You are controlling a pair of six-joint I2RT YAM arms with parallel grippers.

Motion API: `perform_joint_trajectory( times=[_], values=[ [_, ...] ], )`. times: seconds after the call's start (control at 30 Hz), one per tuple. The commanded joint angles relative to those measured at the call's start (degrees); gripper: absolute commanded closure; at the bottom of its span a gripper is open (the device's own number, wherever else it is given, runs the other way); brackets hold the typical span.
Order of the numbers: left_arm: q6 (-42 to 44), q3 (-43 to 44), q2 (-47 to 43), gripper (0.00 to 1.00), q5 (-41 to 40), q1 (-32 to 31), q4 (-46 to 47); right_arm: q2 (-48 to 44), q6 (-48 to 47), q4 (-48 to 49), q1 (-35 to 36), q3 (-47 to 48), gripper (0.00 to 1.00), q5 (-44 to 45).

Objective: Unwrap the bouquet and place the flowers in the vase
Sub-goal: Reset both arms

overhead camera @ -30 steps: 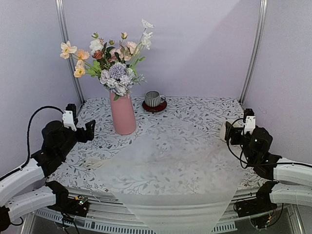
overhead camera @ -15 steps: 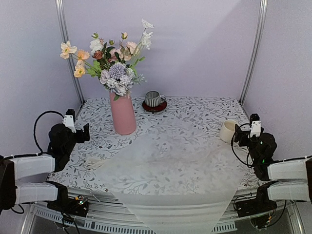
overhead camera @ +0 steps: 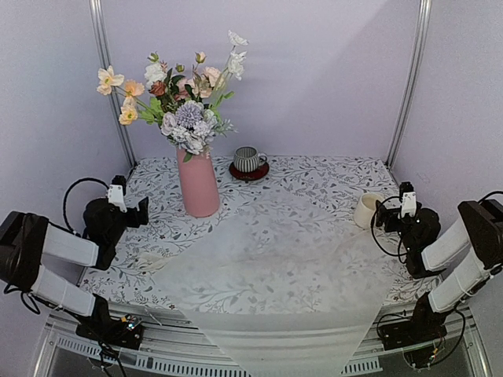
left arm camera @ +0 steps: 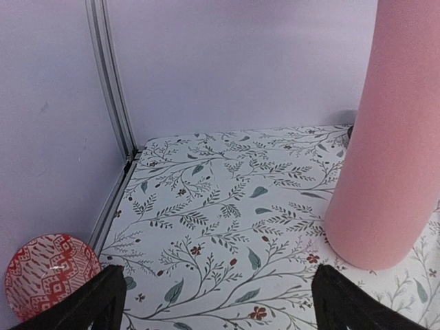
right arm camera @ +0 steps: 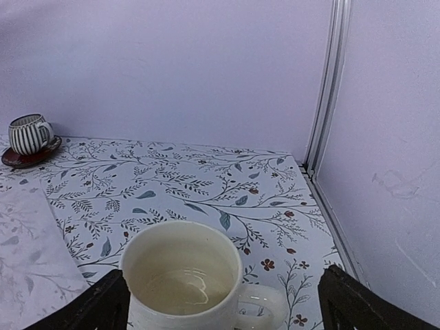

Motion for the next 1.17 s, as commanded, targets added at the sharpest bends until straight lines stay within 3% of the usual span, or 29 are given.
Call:
perform_joint_trajectory(
  times=[0.0, 0.13, 0.2, 1.13],
  values=[
    [1.25, 2.27, 1.92, 0.04, 1.51, 1.40, 5.51, 1.23, 2.10, 3.64, -0.57, 2.07, 0.01, 0.53],
    [2.88, 3.71, 4.80, 0.04, 2.63, 1.44, 5.63, 1.08, 4.13, 2.69, -0.55, 2.47, 0.01, 4.48],
    [3.95, 0.42, 9.68, 0.02, 3.05, 1.95, 18.51, 1.09, 4.15, 2.81, -0.61, 2.46, 0.01, 4.47],
    [1.84, 0.10, 11.03, 0.02, 3.45, 3.34, 19.08, 1.18, 4.15, 2.06, -0.68, 2.87, 0.01, 4.08]
  ],
)
